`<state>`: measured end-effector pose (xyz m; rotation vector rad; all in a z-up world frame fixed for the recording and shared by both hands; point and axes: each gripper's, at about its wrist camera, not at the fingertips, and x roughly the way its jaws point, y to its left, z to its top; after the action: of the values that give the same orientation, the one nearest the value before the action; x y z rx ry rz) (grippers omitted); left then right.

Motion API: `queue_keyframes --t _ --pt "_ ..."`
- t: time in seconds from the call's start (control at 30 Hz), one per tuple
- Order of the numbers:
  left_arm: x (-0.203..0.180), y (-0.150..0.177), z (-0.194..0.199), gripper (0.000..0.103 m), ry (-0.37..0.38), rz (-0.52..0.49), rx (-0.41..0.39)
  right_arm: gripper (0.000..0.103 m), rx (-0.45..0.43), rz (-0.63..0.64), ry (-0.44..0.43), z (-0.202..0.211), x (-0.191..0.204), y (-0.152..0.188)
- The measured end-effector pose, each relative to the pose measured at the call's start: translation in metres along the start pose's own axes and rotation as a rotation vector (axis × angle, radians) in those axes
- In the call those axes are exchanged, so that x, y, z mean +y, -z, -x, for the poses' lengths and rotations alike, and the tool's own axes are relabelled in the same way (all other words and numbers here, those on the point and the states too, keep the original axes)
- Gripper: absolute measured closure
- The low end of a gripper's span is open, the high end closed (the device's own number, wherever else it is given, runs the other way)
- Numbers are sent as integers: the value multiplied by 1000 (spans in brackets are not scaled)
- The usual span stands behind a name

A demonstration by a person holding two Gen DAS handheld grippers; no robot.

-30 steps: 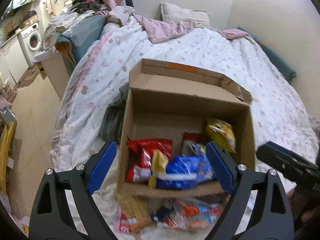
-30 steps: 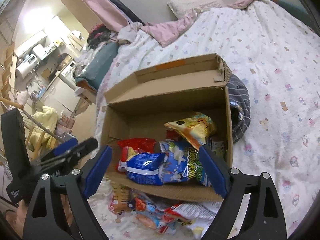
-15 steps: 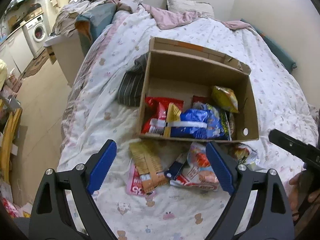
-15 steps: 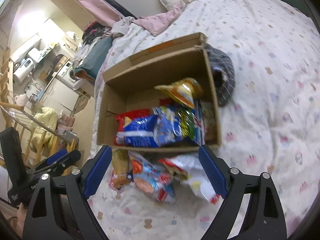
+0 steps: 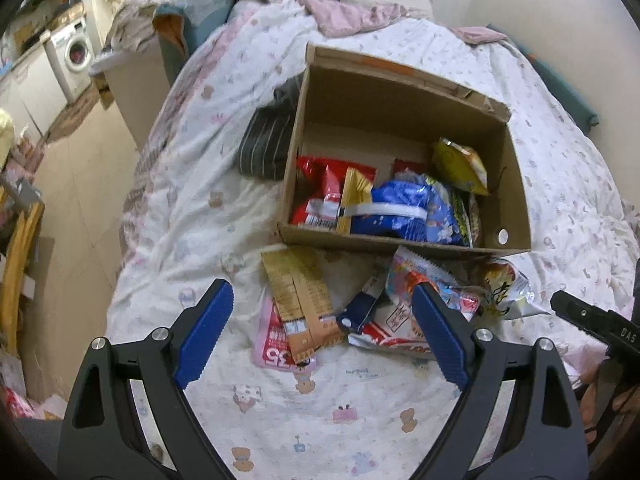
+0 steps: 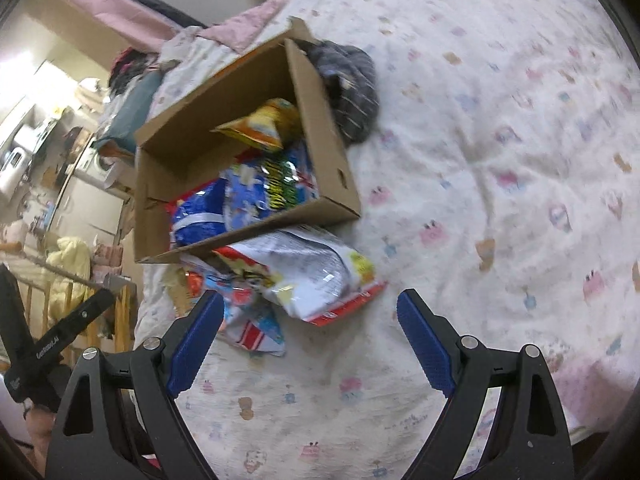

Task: Organize snacks
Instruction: 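Withdraw both open tools from the box back toward the pile, then grasp the shrimp-cracker bag with the left tool while the right tool grasps the white chip bag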

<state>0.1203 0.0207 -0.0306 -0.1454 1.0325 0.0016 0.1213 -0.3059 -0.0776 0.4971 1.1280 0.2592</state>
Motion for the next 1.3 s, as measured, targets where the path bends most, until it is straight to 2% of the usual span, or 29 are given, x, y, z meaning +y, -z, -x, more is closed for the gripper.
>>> queue_keyframes --t 0.1,0.23,0.3,0.37,0.53,0.67,0.77,0.87,0.93,1.0,1.1,1.17,1.3 --pt "7 3 -8 14 -1 27 39 12 23 -48 -6 -6 -7 -1" --pt "17 4 -13 14 -2 62 60 5 40 -93 -9 -16 -8 -3" --pt "24 4 -14 14 3 88 66 5 71 -98 -10 -27 -4 -4" --pt "30 4 -14 14 6 106 70 5 107 -86 10 -40 3 -4" --pt "43 3 -18 14 1 135 81 5 116 -31 125 -65 18 -9" --pt "53 5 -21 14 -9 146 90 5 117 -14 161 -79 21 -18" --pt "58 7 -22 14 -14 153 95 5 136 2 154 -86 22 -21" --pt "62 9 -23 14 -14 158 101 18 148 33 153 -89 22 -20" --pt "62 9 -24 14 -12 160 104 32 143 74 163 -86 27 -18" --pt "60 9 -24 14 -9 159 105 39 131 121 170 -80 33 -14" --pt "52 9 -25 14 -1 147 111 44 124 116 126 -66 30 -8" --pt "43 10 -28 14 13 131 125 45 107 96 103 -52 24 -5" --pt "9 14 -41 14 88 58 186 46 65 55 59 -26 10 -4"
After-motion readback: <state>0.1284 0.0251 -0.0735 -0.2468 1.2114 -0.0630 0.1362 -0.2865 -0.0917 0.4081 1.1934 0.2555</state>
